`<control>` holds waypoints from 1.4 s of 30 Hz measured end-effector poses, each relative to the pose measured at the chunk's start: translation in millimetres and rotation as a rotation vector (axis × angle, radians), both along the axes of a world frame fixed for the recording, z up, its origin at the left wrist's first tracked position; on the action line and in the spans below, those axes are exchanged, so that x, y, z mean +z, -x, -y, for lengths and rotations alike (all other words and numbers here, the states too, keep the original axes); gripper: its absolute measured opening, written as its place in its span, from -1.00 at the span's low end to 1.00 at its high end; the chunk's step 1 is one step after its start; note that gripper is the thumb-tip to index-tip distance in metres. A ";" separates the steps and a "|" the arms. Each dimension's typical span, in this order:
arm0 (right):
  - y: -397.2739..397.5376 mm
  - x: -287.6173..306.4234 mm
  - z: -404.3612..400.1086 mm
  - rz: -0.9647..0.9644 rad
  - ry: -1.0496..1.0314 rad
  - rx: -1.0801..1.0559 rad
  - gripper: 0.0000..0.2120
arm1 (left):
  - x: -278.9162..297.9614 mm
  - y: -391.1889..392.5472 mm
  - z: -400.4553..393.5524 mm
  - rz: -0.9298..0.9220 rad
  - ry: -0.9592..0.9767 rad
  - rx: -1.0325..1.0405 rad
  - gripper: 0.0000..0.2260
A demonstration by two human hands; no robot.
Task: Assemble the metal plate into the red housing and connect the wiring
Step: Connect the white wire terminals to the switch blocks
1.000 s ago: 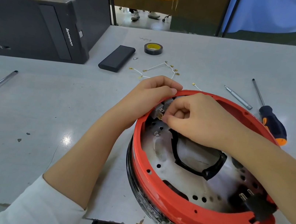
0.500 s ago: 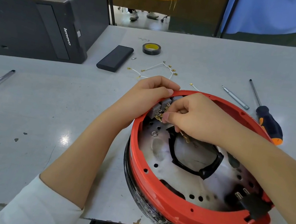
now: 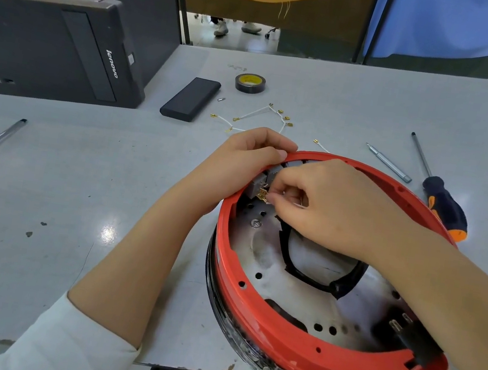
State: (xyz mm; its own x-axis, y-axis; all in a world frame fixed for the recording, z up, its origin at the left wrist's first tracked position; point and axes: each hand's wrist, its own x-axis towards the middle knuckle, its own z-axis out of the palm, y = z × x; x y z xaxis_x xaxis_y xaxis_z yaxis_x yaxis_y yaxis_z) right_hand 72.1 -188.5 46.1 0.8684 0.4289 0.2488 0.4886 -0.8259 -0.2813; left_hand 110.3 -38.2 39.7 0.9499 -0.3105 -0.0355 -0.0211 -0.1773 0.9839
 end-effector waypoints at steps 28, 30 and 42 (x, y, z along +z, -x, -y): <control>3.3 3.0 -2.8 0.139 -0.172 -0.058 -0.88 | 3.3 1.6 -9.9 0.092 -0.147 -0.049 -0.84; 3.7 3.3 -1.1 0.042 -0.239 -0.077 -0.86 | 5.0 3.3 -9.3 0.081 -0.139 -0.037 -0.82; 3.8 4.9 -3.1 -0.161 -0.228 -0.089 -0.84 | -0.6 -0.5 -7.9 0.051 -0.140 -0.052 -0.76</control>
